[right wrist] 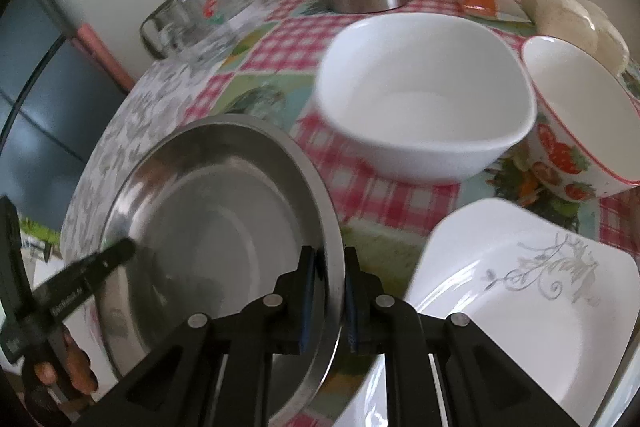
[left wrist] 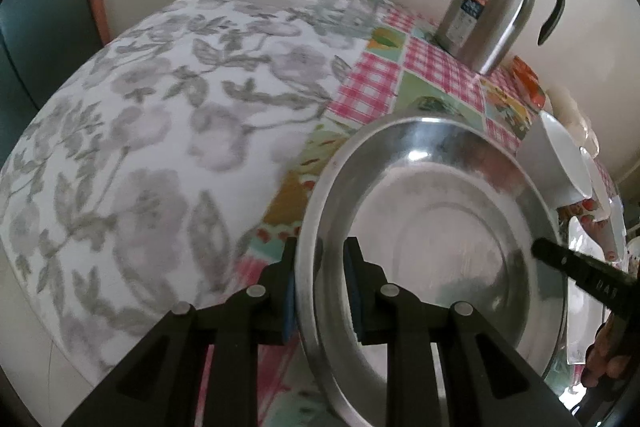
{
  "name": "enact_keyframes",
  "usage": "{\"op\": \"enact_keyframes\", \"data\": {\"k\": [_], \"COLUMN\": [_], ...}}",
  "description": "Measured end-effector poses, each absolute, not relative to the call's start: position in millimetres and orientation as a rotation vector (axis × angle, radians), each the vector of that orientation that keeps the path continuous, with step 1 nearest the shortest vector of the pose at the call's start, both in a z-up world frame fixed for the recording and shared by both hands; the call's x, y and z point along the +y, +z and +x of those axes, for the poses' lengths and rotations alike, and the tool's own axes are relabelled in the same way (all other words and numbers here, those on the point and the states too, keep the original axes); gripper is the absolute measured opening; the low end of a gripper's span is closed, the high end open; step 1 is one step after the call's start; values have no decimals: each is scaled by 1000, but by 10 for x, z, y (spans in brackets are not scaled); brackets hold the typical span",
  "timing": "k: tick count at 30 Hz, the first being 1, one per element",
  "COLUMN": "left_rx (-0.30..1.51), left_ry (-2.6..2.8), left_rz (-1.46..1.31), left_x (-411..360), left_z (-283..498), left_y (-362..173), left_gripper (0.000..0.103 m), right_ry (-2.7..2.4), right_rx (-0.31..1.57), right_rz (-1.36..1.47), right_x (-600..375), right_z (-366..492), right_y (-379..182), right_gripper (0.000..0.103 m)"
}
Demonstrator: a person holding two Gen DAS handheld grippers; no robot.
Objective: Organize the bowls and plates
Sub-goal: 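Grasp the rim of the large steel tray with both tools, then lift the steel tray with both tools and carry it toward the bowls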
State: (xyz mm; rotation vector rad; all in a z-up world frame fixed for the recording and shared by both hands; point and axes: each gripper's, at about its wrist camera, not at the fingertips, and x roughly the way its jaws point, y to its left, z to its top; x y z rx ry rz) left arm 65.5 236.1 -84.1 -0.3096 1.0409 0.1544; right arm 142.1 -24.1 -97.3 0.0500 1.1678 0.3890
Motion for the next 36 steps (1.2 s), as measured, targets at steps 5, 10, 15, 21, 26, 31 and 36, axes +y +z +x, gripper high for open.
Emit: {"op": "enact_keyframes", "data": {"k": [5,10,15,21,26,31,36], "left_rx": [1017,985,954,945,940,932,933], "left_ry": [177,171,149,110,73,34,-1], "left_rz": [-319,-321,-300,-260,-244,-208,-169], "left_x": [2434,2388,2214,1939,1701,1395,1083], "left_z": [477,346,272,261,274,337,389], "left_y": [-695,-502,-294,-152,-60,47,80], "left_gripper": [22,22,22,22,22,22,23], "right_ry": [430,450,443,411,378,337,285], "right_rx": [1157,1136,1107,1081,1061,1038,1007], "right_rz": [24,29,55,85,121,162,201], "right_x": [-128,-166,-302,-563,-829,-1142,-1460], "right_z": [1245,1087,982,835,725,597,512], "right_y": [-898,-770,-618,-484,-412,-332,-258], "right_gripper": [15,15,15,15,15,15,16]}}
